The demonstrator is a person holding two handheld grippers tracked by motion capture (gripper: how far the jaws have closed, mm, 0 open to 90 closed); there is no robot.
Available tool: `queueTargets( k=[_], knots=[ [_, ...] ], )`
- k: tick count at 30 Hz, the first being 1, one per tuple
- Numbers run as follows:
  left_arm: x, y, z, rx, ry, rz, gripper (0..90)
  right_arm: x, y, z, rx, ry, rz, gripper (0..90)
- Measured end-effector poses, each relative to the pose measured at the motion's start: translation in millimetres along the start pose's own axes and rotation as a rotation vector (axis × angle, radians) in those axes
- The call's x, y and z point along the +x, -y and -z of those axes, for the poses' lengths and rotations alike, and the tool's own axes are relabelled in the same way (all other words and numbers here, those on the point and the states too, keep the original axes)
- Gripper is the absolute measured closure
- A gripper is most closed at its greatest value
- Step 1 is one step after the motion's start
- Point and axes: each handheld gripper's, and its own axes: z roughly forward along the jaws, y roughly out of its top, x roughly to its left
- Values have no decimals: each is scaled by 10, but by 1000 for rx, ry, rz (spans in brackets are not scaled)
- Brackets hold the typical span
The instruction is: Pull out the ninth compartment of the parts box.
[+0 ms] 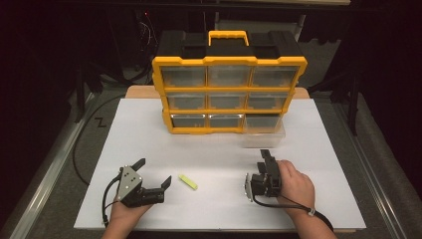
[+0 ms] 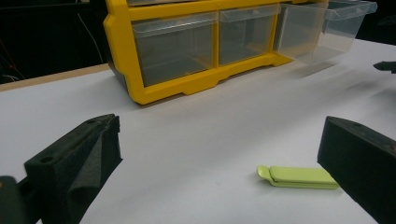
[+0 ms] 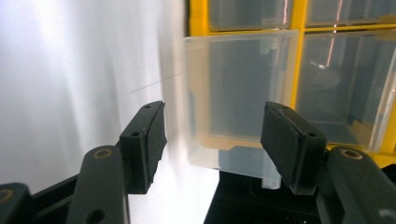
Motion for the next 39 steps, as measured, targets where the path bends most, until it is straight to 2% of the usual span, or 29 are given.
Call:
queueTargets(
  k=[3, 7, 8, 11, 16, 19, 23, 27, 32, 39],
  knots=[
    [2, 1, -6, 2, 1, 0, 3, 80, 19, 24, -8, -7, 9, 395],
    [0, 0, -8, 0, 1, 0, 3, 172, 70, 51, -8, 3, -11, 332],
    [1, -1, -5, 0, 0, -2, 3, 197, 88, 62, -9, -11, -26, 312],
    [-3, -1, -9, -1, 0, -1, 3, 253, 90, 88, -29, 3, 4, 287],
    [-7, 0, -13, 6, -1, -8, 3, 224, 70, 107, -25, -2, -31, 224],
    [-9, 3, -16, 8, -4, -8, 3, 208, 55, 105, -41, 24, -45, 178],
    [-1, 8, -26, 15, -5, -1, 3, 192, 50, 98, -46, 26, -63, 110],
    [0, 9, -26, 13, -6, 7, 8, 158, 70, 93, -45, 40, -120, 23],
    [4, 9, -23, 7, -3, 20, 8, 141, 102, 82, -32, 32, -177, 8],
    [20, 3, -31, 24, -4, 33, 8, 99, 159, 77, -29, -24, -326, 8]
  ],
)
